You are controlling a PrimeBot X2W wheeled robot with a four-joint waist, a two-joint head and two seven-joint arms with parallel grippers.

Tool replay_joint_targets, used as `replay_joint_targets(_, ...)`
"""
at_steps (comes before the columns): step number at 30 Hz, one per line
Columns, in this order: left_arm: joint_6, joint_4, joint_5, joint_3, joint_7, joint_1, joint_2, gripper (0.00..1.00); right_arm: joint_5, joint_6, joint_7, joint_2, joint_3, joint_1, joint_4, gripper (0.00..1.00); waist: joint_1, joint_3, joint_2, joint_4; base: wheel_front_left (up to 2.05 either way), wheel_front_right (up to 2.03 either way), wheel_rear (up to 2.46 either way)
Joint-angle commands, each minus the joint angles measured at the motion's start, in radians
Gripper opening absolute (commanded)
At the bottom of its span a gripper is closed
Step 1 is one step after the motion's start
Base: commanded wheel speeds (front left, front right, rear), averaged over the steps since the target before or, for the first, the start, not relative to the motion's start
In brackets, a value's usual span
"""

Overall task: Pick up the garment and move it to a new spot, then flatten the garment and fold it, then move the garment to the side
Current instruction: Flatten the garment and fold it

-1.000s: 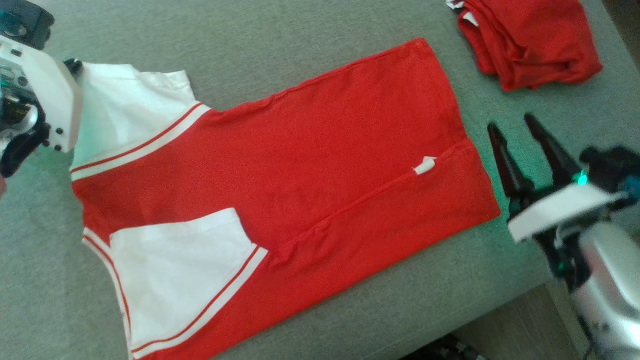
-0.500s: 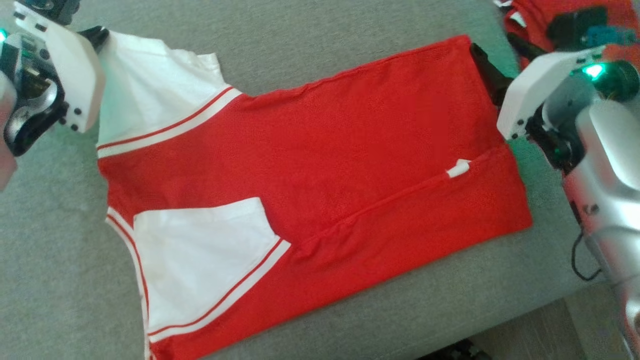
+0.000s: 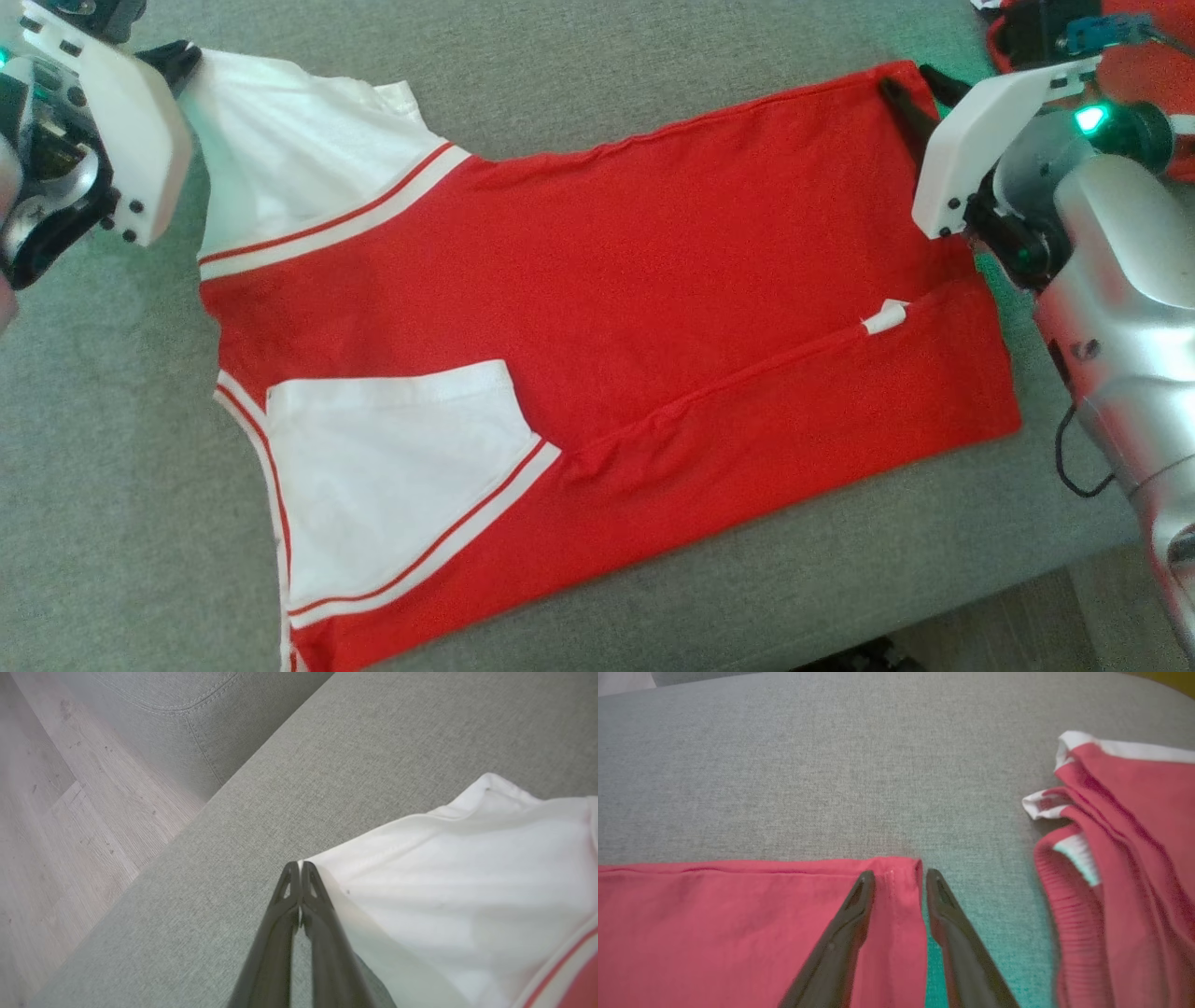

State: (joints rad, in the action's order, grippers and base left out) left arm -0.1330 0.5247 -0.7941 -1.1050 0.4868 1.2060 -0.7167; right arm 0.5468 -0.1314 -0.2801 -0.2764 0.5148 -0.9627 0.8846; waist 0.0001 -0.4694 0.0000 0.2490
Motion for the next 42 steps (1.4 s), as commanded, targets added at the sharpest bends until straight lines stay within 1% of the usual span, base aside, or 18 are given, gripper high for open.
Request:
replay_joint_targets(1,0.002,-0.010,-0.012,0.037,-0.009,0.068,-0.052,0.00,0.011,0.001,0.018,0.006,0.017,-0.022,-0.008,0.39,-0.0001,0.000,0.0000,0.001,0.00,0.00,0.00)
replay_joint_targets(3,0.002,-0.005,-0.015,0.032,-0.013,0.067,-0.054,0.00,0.016,0.001,0.031,0.009,0.031,-0.028,0.006,0.29,-0.0001,0.003,0.0000,0.005,0.00,0.00,0.00)
replay_joint_targets(4,0.002,-0.003,-0.017,0.030,-0.014,0.066,-0.055,0.00,0.020,0.001,0.037,0.012,0.037,-0.031,0.013,0.25,-0.0001,0.004,0.0000,0.008,0.00,0.00,0.00)
replay_joint_targets(5,0.002,-0.003,-0.017,0.030,-0.014,0.066,-0.055,0.00,0.020,0.001,0.037,0.012,0.037,-0.031,0.013,0.25,-0.0001,0.004,0.0000,0.008,0.00,0.00,0.00)
replay_joint_targets(7,0.002,0.001,-0.020,0.025,-0.016,0.066,-0.056,0.00,0.026,0.001,0.049,0.017,0.049,-0.039,0.026,0.21,-0.0001,0.005,0.0000,0.012,0.00,0.00,0.00)
replay_joint_targets(10,0.002,0.004,-0.024,0.016,-0.017,0.068,-0.053,0.00,0.030,0.001,0.073,0.021,0.066,-0.053,0.045,0.23,-0.0001,0.005,0.0000,0.014,0.00,0.00,0.00)
replay_joint_targets(12,0.002,0.006,-0.026,0.012,-0.017,0.072,-0.051,0.00,0.035,0.001,0.083,0.022,0.077,-0.062,0.056,0.20,-0.0001,0.004,0.0000,0.014,0.00,0.00,0.00)
replay_joint_targets(13,0.002,0.007,-0.027,0.010,-0.019,0.074,-0.050,0.00,0.038,0.001,0.087,0.023,0.082,-0.066,0.061,0.17,-0.0001,0.003,0.0000,0.014,0.00,0.00,0.00)
replay_joint_targets(15,0.002,0.009,-0.029,0.006,-0.021,0.079,-0.049,0.00,0.052,0.001,0.096,0.025,0.090,-0.075,0.067,0.02,-0.0001,0.000,0.0000,0.012,0.00,0.00,0.00)
replay_joint_targets(16,0.002,0.009,-0.029,0.004,-0.023,0.081,-0.049,0.00,0.060,0.001,0.099,0.025,0.093,-0.078,0.070,0.00,-0.0001,-0.002,0.0000,0.011,0.00,0.00,0.00)
replay_joint_targets(21,0.002,0.010,-0.029,-0.008,-0.036,0.091,-0.049,0.00,0.085,0.001,0.122,0.017,0.117,-0.095,0.085,0.00,-0.0001,-0.009,0.0000,0.004,0.00,0.00,0.00)
replay_joint_targets(24,0.003,0.010,-0.009,-0.008,-0.086,0.104,-0.052,0.00,0.095,0.001,0.156,0.012,0.124,-0.110,0.092,0.00,-0.0001,-0.011,0.0000,-0.003,0.00,0.00,0.00)
replay_joint_targets(29,0.023,0.042,0.030,0.011,-0.201,0.133,-0.032,0.00,0.140,0.001,0.219,0.000,0.109,-0.128,0.101,0.00,-0.0001,0.010,0.0000,-0.023,0.00,0.00,0.00)
replay_joint_targets(32,0.029,0.061,0.032,0.027,-0.260,0.148,-0.011,0.00,0.177,0.001,0.259,-0.022,0.093,-0.133,0.095,0.00,-0.0001,0.028,0.0000,-0.042,0.00,0.00,0.00)
replay_joint_targets(36,0.028,0.066,0.002,0.042,-0.314,0.119,0.018,0.00,0.228,0.001,0.289,-0.061,0.083,-0.104,0.079,0.00,-0.0001,0.063,0.0000,-0.071,0.00,0.00,0.00)
replay_joint_targets(39,0.027,0.035,-0.014,0.045,-0.352,0.076,0.009,0.00,0.263,0.001,0.298,-0.087,0.087,-0.061,0.056,0.00,-0.0001,0.081,0.0000,-0.086,0.00,0.00,0.00)
replay_joint_targets(42,0.043,-0.019,-0.032,0.050,-0.388,0.015,-0.014,0.00,0.291,0.001,0.307,-0.119,0.093,-0.008,0.025,0.00,-0.0001,0.097,0.0000,-0.103,0.00,0.00,0.00)
